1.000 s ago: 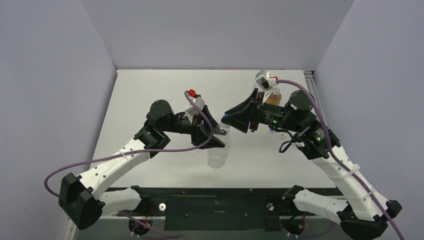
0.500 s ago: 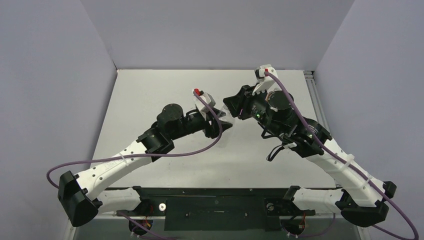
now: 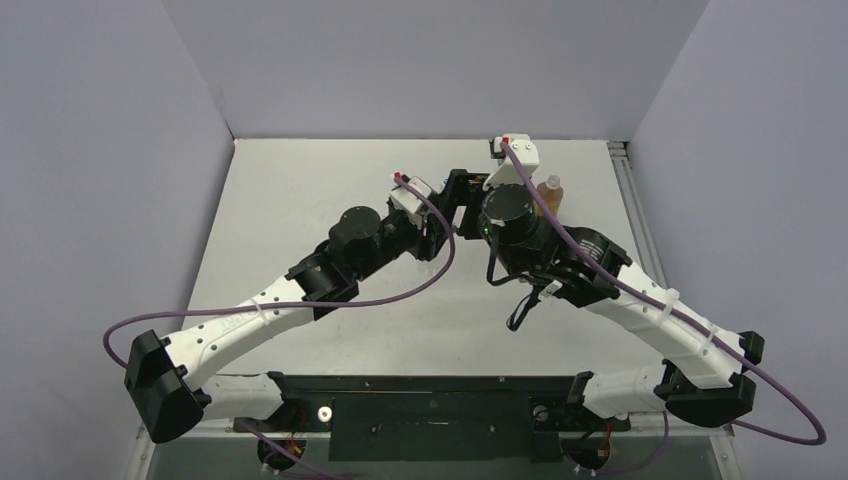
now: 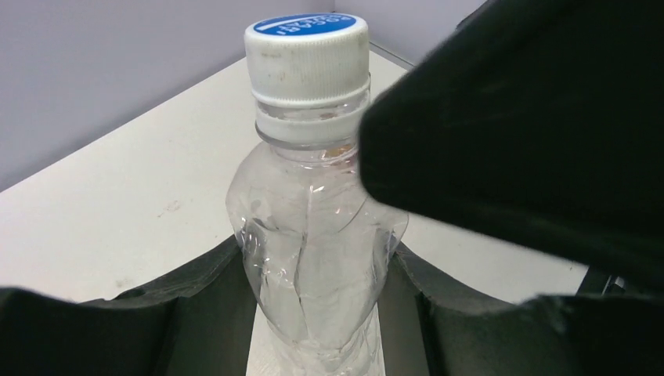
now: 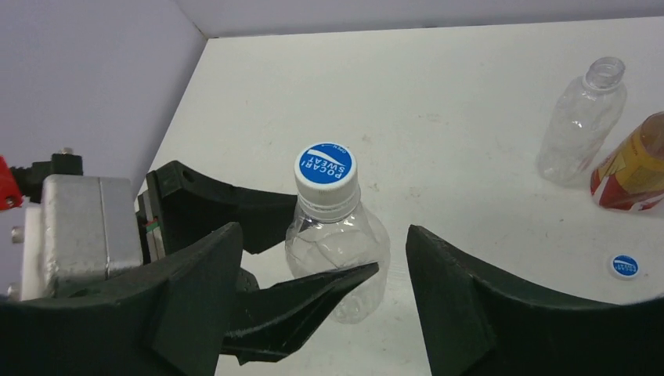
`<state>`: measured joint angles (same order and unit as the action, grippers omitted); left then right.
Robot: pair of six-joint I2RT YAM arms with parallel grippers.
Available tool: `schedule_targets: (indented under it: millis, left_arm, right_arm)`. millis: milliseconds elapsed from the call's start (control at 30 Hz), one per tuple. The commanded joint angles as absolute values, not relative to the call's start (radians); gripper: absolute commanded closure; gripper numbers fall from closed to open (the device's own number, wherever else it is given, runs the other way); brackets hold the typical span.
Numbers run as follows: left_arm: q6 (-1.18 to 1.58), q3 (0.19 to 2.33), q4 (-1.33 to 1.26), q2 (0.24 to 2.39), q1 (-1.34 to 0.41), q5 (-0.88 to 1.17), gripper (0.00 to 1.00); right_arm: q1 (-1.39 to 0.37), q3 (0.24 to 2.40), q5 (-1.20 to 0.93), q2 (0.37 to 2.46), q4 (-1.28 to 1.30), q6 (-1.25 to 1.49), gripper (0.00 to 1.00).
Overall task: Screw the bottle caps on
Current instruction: Screw the bottle cap onto the plastic bottle.
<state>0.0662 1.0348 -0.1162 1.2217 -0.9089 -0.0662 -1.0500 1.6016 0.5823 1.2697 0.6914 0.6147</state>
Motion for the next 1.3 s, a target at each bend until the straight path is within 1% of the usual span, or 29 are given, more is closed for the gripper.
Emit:
schedule_targets:
  millis: [0, 33, 67, 100, 133, 167, 233, 333, 367, 500, 733, 1267]
  left_arm:
    - [0.082, 1.049, -0.135, 1.192, -0.841, 0.060, 1.00]
    - [0.086, 1.038, -0.121, 1.187, -0.830, 0.108, 1.00]
    - [0.089, 1.033, -0.115, 1.180, -0.803, 0.215, 1.00]
    - [0.098, 1.025, -0.104, 1.177, -0.787, 0.267, 1.00]
    - [0.104, 1.023, -0.100, 1.172, -0.761, 0.366, 1.00]
    - [0.114, 1.015, -0.096, 1.166, -0.747, 0.457, 1.00]
    - [0.131, 1.000, -0.103, 1.153, -0.713, 0.567, 1.00]
    - [0.169, 0.976, -0.143, 1.137, -0.698, 0.683, 1.00]
    - [0.179, 0.968, -0.156, 1.130, -0.695, 0.732, 1.00]
    - [0.239, 0.952, -0.219, 1.130, -0.692, 0.844, 1.00]
    - [0.323, 0.944, -0.302, 1.136, -0.692, 0.898, 1.00]
    - [0.404, 0.962, -0.381, 1.200, -0.690, 0.905, 1.00]
  right_arm:
    - [-0.997, 1.663, 0.453, 1.212, 0.694, 0.577, 0.23]
    - [-0.977, 1.655, 0.399, 1.192, 0.682, 0.568, 0.22]
    - [-0.930, 1.649, 0.295, 1.179, 0.657, 0.553, 0.20]
    - [-0.909, 1.629, 0.241, 1.154, 0.643, 0.545, 0.20]
    - [-0.876, 1.618, 0.142, 1.141, 0.612, 0.521, 0.18]
    - [-0.860, 1.605, 0.105, 1.120, 0.604, 0.510, 0.18]
    - [-0.816, 1.586, 0.034, 1.095, 0.594, 0.480, 0.17]
    - [-0.760, 1.545, -0.103, 1.070, 0.571, 0.446, 0.16]
    - [-0.736, 1.520, -0.180, 1.060, 0.546, 0.433, 0.16]
    - [-0.723, 1.458, -0.354, 1.047, 0.468, 0.409, 0.16]
    - [-0.737, 1.428, -0.386, 1.087, 0.435, 0.423, 0.17]
    - [-0.844, 1.420, -0.322, 1.120, 0.387, 0.454, 0.20]
